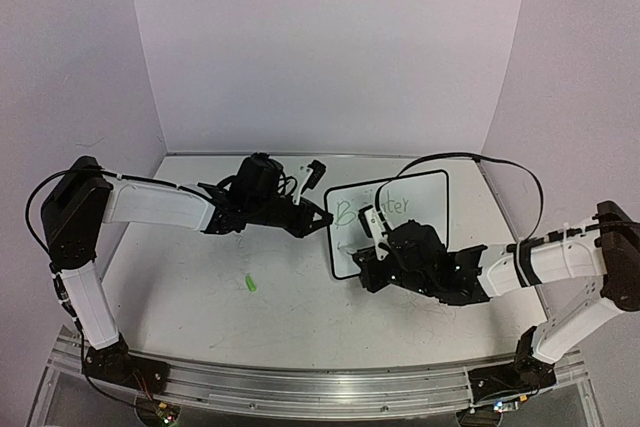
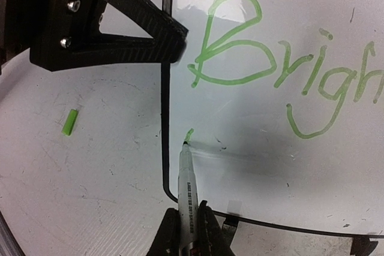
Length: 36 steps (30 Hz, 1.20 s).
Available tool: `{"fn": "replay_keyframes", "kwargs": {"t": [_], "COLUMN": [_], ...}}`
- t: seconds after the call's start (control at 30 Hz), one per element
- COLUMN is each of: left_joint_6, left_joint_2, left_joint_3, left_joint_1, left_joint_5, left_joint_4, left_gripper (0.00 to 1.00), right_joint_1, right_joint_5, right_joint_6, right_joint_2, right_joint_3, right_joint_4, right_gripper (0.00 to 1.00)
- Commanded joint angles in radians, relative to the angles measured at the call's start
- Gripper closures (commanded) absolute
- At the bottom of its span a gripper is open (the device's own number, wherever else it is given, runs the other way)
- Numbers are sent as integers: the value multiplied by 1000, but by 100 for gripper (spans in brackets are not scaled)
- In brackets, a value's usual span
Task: Write a sentence on the whiteboard
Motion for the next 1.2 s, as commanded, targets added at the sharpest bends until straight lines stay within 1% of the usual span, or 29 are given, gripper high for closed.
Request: {"fn": "replay_keyframes", "kwargs": {"t": [0.0, 0.47, 0.57, 0.7, 0.8, 0.93, 1.07, 1.17], "left_joint_6": [31, 32, 33, 33, 33, 33, 33, 33], "left_joint_2": [5, 3, 5, 5, 5, 3, 4, 5], "left_joint_3": [43, 42, 43, 43, 43, 44, 44, 44], "left_joint_1": [9, 9, 9, 9, 9, 10, 9, 8], "left_joint_5": [-67, -67, -66, -65, -65, -64, -64, -62], "left_joint_4": [-13, -13, -13, -13, -13, -14, -14, -14], "left_gripper": [100, 100, 100, 100, 100, 100, 100, 100], "right_joint_1": [10, 20, 21, 20, 20, 21, 21, 21], "right_joint_5": [28, 41, 76, 118, 74, -6, -34, -19], "right_joint_6": [29, 57, 63, 67, 46, 24, 14, 16], "right_joint_2": [15, 40, 26, -39, -72, -75, -36, -14], "right_joint_3": [-18, -33, -30, -39, -43, -54, -38, -26], "right_joint_4": [-2, -4, -14, -16, 5, 55, 75, 84], "right_gripper": [100, 100, 100, 100, 100, 100, 100, 100]}}
